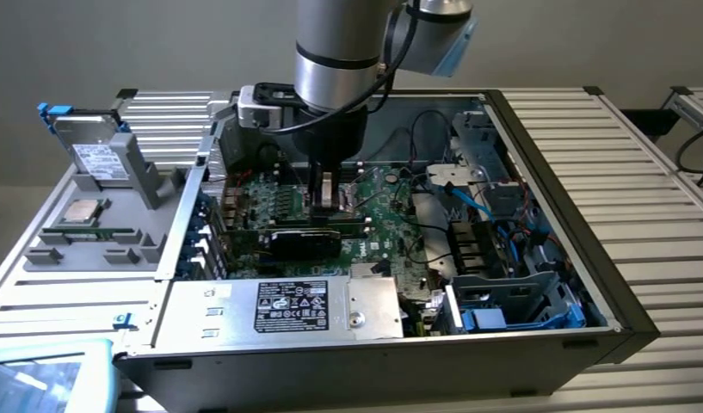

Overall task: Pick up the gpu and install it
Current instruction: 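Press down on the gpu until it lock into place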

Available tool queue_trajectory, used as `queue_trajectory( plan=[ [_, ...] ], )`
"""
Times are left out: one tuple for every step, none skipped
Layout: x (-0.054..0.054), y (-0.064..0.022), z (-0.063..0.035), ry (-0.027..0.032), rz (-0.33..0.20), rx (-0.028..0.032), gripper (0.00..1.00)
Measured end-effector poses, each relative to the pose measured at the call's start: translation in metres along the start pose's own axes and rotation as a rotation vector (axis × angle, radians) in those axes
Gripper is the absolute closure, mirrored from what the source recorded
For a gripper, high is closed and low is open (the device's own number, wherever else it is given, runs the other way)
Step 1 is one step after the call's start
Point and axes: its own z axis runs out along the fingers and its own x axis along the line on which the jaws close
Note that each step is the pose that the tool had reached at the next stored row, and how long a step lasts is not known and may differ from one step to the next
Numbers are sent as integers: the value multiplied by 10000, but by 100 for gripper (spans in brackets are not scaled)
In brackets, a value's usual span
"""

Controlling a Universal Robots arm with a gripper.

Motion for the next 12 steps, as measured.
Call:
queue_trajectory(
  plan=[
    [3,-2,8,-1,-11,2,88],
    [4,-2,10,-1,-15,2,88],
    [4,-2,10,0,-15,2,88],
    [4,-2,10,0,-15,3,88],
    [7,-2,10,1,-15,3,88],
    [14,-3,11,1,-17,3,88],
    [22,-2,10,2,-17,2,88],
    [28,-1,11,1,-16,2,88],
    [27,-1,11,1,-15,4,88],
    [27,-2,11,-1,-14,17,88],
    [28,-2,11,0,-13,46,88],
    [28,-1,11,3,-12,118,88]
  ],
)
